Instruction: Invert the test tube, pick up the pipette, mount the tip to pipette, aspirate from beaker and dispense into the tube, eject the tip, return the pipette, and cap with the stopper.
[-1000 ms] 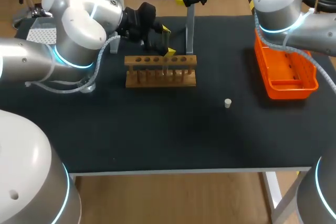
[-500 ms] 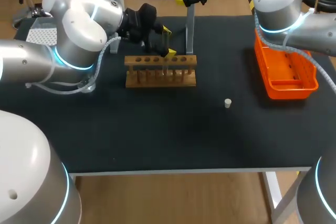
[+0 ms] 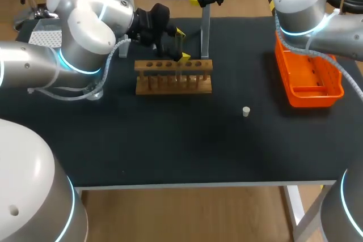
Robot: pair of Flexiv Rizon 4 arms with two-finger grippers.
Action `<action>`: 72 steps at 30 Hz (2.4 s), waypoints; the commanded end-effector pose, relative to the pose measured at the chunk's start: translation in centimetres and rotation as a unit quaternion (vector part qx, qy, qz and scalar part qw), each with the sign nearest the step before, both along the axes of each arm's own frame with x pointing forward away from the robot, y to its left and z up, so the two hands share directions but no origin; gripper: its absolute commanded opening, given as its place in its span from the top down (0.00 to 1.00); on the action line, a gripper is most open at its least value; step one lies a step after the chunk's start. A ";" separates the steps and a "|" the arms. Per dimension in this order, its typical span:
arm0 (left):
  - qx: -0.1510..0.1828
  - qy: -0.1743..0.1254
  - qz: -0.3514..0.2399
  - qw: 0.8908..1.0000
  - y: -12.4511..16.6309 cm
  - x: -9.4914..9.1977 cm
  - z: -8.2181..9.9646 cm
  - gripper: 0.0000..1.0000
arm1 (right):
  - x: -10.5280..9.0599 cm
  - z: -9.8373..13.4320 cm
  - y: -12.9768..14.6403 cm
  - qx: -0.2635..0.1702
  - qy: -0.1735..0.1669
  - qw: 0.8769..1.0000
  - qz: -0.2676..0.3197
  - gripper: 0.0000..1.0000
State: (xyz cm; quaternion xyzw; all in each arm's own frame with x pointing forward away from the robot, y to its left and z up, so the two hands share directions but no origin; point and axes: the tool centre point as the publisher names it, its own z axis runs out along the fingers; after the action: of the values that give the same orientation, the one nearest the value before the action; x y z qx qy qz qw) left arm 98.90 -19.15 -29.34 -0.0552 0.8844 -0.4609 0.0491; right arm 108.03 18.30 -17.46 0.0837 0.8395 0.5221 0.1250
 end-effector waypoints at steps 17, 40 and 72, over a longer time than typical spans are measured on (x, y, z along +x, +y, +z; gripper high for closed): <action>0.002 0.001 0.000 1.000 0.0 0.0 0.1 0.00 | 0.0 0.1 0.0 -0.001 0.001 1.000 0.000 0.00; 0.002 0.001 0.000 1.000 0.0 0.0 0.1 0.00 | -16.8 -4.6 -14.4 -0.039 0.003 0.996 -0.079 0.00; 0.002 0.001 0.000 1.000 0.0 0.0 0.1 0.00 | -24.5 -7.1 -17.5 -0.032 0.042 0.994 -0.096 0.00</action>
State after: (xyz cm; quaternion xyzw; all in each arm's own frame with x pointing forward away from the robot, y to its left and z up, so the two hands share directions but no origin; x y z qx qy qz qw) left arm 98.92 -19.17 -29.35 -0.0551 0.8844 -0.4608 0.0490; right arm 83.56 0.91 -24.62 0.1824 0.8486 0.4759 0.1421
